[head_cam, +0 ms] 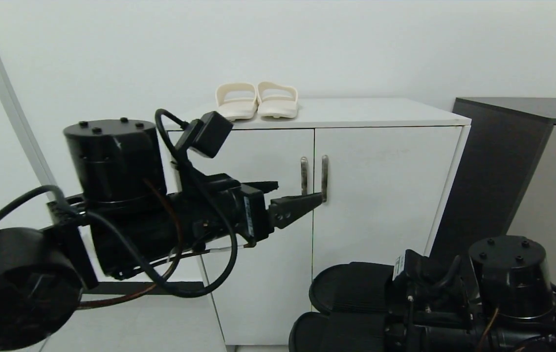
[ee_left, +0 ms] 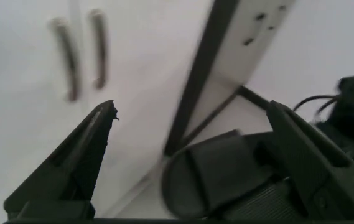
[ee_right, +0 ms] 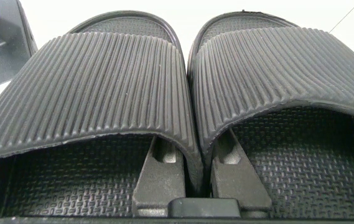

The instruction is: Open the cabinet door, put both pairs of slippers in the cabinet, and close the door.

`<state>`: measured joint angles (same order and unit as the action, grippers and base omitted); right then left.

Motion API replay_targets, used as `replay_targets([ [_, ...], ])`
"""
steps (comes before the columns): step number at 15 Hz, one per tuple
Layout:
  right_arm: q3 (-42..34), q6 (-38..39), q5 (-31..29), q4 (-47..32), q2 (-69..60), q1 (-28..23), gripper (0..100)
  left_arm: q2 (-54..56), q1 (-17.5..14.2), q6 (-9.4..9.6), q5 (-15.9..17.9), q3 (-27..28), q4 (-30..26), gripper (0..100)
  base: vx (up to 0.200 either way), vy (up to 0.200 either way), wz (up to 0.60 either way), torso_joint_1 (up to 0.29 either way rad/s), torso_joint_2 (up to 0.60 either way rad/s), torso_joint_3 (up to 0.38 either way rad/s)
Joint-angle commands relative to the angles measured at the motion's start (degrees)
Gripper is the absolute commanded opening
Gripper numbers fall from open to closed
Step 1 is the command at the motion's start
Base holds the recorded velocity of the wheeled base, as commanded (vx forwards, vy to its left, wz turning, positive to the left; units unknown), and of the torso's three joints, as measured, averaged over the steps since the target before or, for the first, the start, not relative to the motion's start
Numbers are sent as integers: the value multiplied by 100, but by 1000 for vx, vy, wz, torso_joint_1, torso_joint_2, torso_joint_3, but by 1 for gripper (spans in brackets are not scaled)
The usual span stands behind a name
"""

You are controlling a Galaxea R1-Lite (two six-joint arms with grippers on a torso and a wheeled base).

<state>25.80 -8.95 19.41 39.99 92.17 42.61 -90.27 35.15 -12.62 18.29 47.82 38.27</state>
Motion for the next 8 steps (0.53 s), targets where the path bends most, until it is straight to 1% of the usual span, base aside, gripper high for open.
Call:
replay_targets([
  [1,-48,-10,2,9,-42,11,0,-606,27,-382,395,544,-21,100,0,0,0,0,0,0],
  [2,-57,-2,2,9,-50,11,0,-764,27,-575,650,728,-21,100,0,0,0,0,0,0],
  [3,-57,-2,2,9,-33,11,0,-984,27,-672,870,957,-21,100,0,0,0,0,0,0],
  [4,-48,-2,2,9,-15,11,0,-1203,19,-760,975,1168,-21,100,0,0,0,0,0,0],
  [7,-39,7,10,9,2,2,0,-1810,10,-812,984,1739,-12,100,0,0,0,0,0,0],
  [8,-39,7,10,9,2,2,0,-1889,10,-821,975,1801,-21,100,0,0,0,0,0,0],
])
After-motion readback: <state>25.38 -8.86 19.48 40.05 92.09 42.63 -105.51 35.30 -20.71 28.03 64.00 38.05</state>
